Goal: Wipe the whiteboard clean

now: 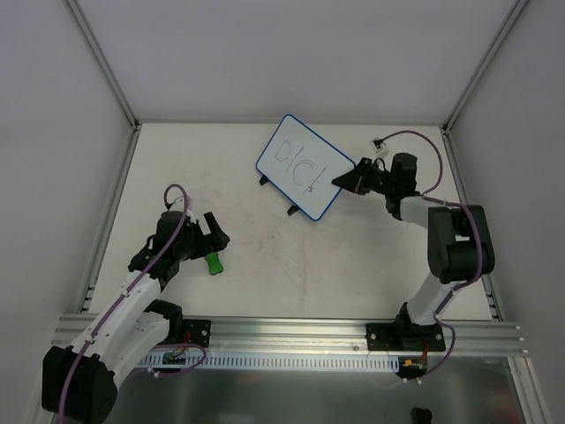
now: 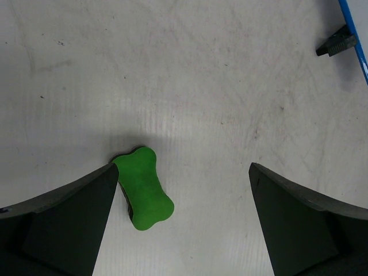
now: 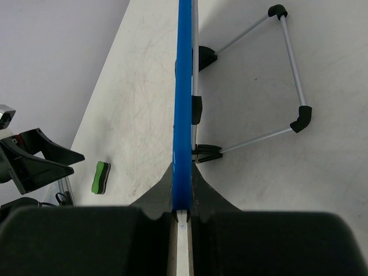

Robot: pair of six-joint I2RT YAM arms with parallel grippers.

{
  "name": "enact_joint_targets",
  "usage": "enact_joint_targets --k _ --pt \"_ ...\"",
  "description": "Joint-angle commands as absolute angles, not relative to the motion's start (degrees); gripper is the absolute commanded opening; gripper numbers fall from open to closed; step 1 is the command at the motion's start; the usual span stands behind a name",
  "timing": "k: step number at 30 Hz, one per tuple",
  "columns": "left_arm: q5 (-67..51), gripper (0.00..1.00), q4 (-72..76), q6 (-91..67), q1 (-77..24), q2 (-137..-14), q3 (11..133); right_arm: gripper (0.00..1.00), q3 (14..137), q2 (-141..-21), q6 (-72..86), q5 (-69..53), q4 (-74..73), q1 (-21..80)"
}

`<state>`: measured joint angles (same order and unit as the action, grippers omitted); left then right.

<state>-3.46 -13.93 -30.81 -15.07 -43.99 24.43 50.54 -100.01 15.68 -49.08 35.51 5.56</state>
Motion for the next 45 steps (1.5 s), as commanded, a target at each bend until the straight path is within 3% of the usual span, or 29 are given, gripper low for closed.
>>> enact_joint_targets --k 1,11,18,32,40,45 --pt "-1.50 0.99 -15.73 -31.46 -15.56 -46.40 27.07 0.00 48.43 -96.95 18.45 -47.99 41.38 7.12" --pt "-3.61 0.99 -17.48 -27.07 -16.52 -49.30 28.39 0.00 42.81 -99.13 21.79 -47.20 52.55 7.38" --pt "0.26 0.99 -24.76 -33.03 -17.75 -55.72 31.99 0.00 41.49 -102.48 24.87 -47.20 60.19 7.38" --pt "8.53 0.99 -31.20 -49.82 -18.63 -43.60 30.33 0.00 41.57 -102.13 25.84 -47.55 61.96 7.65" --pt "3.00 0.99 -31.64 -47.02 -17.93 -52.28 31.99 0.00 41.48 -101.78 26.10 -47.90 62.31 7.56" --pt "2.90 0.99 -31.46 -48.24 -17.84 -50.37 30.60 0.00 41.57 -101.78 26.37 -48.16 62.93 7.65"
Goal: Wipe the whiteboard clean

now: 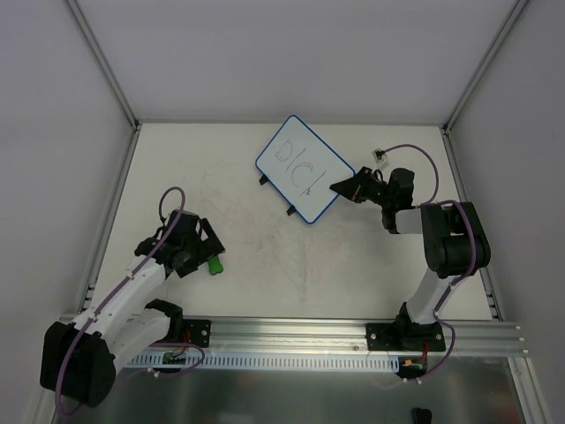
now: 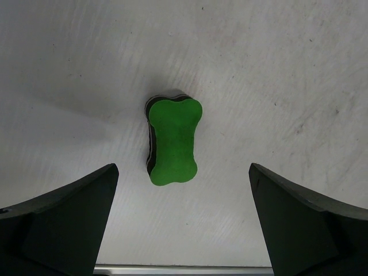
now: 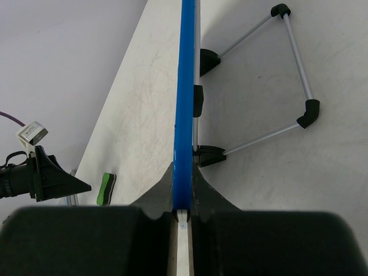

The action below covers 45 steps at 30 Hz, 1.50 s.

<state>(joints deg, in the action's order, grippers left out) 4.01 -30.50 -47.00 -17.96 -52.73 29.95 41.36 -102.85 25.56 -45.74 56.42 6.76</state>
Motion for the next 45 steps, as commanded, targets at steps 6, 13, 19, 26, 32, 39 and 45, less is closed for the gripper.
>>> enact_joint_targets --k 6,13,19,26,32,39,45 --pt "6.23 0.99 -31.11 -51.94 -17.49 -38.50 25.75 0.00 41.22 -101.07 26.89 -48.52 63.72 7.65" --pt "6.06 0.99 -31.29 -48.52 -16.61 -51.56 29.70 0.00 41.22 -101.16 26.98 -48.69 63.81 7.56" --pt "8.26 0.91 -31.20 -47.81 -16.61 -56.68 33.04 0.00 41.04 -101.16 27.16 -48.78 63.81 7.38" --pt "5.89 0.70 -31.20 -44.39 -16.61 -62.12 35.85 0.00 41.05 -100.99 28.04 -49.04 65.04 6.94" --pt "4.04 0.75 -31.11 -44.38 -16.61 -67.76 37.35 0.00 40.87 -100.99 28.65 -49.22 65.83 6.59" --pt "4.48 0.74 -31.11 -44.56 -16.70 -67.41 36.56 0.00 40.96 -101.42 29.53 -49.22 66.97 6.42" --pt "3.87 0.66 -30.59 -44.21 -17.84 -69.70 36.83 0.00 40.96 -102.13 29.79 -49.31 67.58 6.42"
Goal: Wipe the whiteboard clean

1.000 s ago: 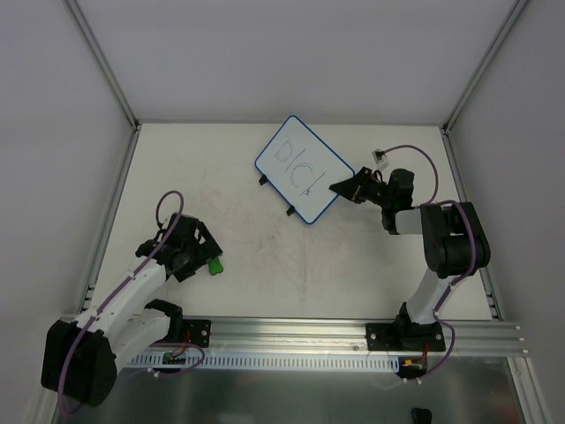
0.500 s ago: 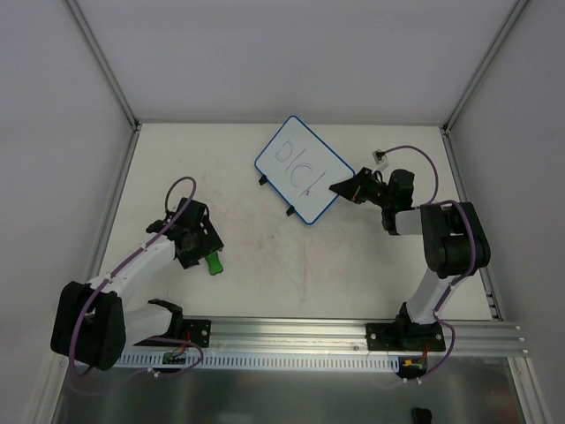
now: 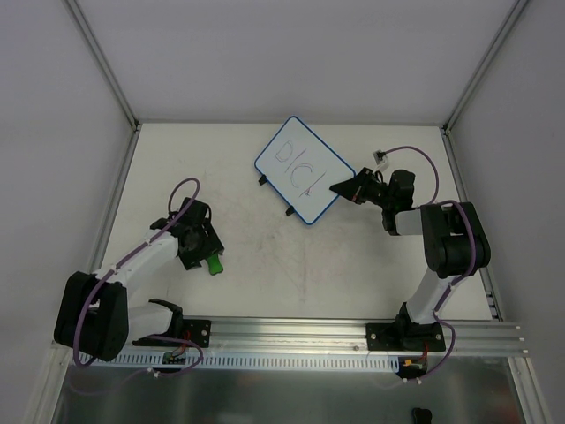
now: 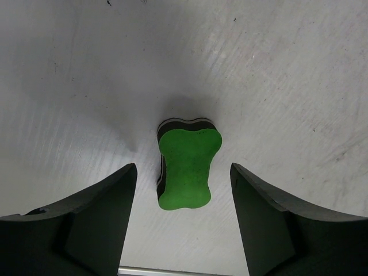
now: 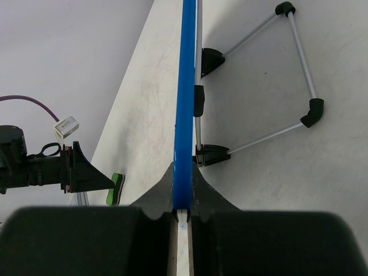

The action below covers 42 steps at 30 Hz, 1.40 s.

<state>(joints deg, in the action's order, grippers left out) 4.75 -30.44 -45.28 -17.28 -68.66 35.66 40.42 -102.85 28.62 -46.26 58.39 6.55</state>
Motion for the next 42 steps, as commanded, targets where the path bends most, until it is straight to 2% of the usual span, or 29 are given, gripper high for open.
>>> enact_joint_targets --k 1,9,14,16,20,21,22,23,28,36,42 --pt "3.69 0.66 -30.41 -44.21 -18.10 -69.87 36.91 0.00 40.87 -102.22 29.88 -49.31 67.67 6.42" --pt "4.22 0.67 -29.45 -44.65 -19.69 -71.89 36.83 0.00 40.96 -102.39 30.15 -49.40 68.03 6.33" --pt "4.31 0.59 -28.57 -44.47 -19.95 -72.24 36.65 0.00 40.87 -102.83 30.85 -49.57 68.90 6.24" --pt "3.96 0.52 -28.39 -44.12 -19.95 -72.68 36.91 0.00 40.96 -103.01 31.20 -49.75 69.35 6.24" --pt "4.04 0.49 -28.21 -44.12 -20.04 -73.12 36.74 0.00 40.87 -102.83 31.38 -49.75 69.52 6.06" --pt "4.04 0.47 -28.04 -44.12 -20.04 -73.04 36.83 0.00 40.78 -102.83 31.55 -49.75 69.61 6.06" --pt "4.04 0.38 -28.04 -44.03 -20.13 -73.12 36.74 0.00 40.78 -102.83 31.55 -49.66 69.78 5.89" --pt "4.13 0.37 -28.04 -44.12 -20.04 -73.21 36.65 0.00 40.69 -102.66 31.55 -49.66 69.87 5.89" --pt "3.96 0.39 -28.04 -43.95 -20.13 -72.51 36.65 0.00 40.61 -102.92 32.34 -49.75 70.84 5.71" --pt "3.34 0.54 -28.04 -43.15 -20.13 -71.89 37.44 0.00 40.87 -103.27 32.96 -50.36 71.54 5.71" --pt "2.55 0.52 -28.30 -43.15 -20.13 -71.19 37.97 0.00 40.78 -103.53 33.13 -50.36 72.07 5.71"
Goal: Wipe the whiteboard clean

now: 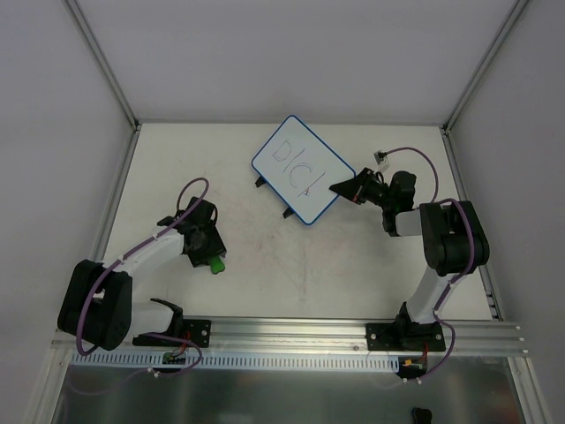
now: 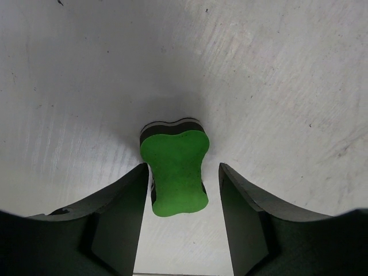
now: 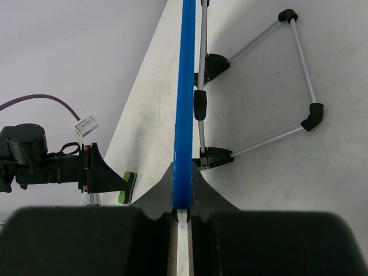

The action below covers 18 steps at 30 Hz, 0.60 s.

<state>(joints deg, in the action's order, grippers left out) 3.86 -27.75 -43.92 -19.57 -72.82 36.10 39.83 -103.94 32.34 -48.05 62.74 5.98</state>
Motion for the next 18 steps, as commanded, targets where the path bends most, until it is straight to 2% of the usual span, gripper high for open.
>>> enact_joint_targets --k 1,18 --pt "2.55 0.52 -28.30 -43.24 -20.13 -70.93 37.88 0.00 40.69 -103.54 33.13 -50.45 71.98 5.71" --pt "3.34 0.48 -28.65 -43.07 -20.13 -71.72 36.83 0.00 40.61 -103.36 33.31 -50.27 72.42 5.54"
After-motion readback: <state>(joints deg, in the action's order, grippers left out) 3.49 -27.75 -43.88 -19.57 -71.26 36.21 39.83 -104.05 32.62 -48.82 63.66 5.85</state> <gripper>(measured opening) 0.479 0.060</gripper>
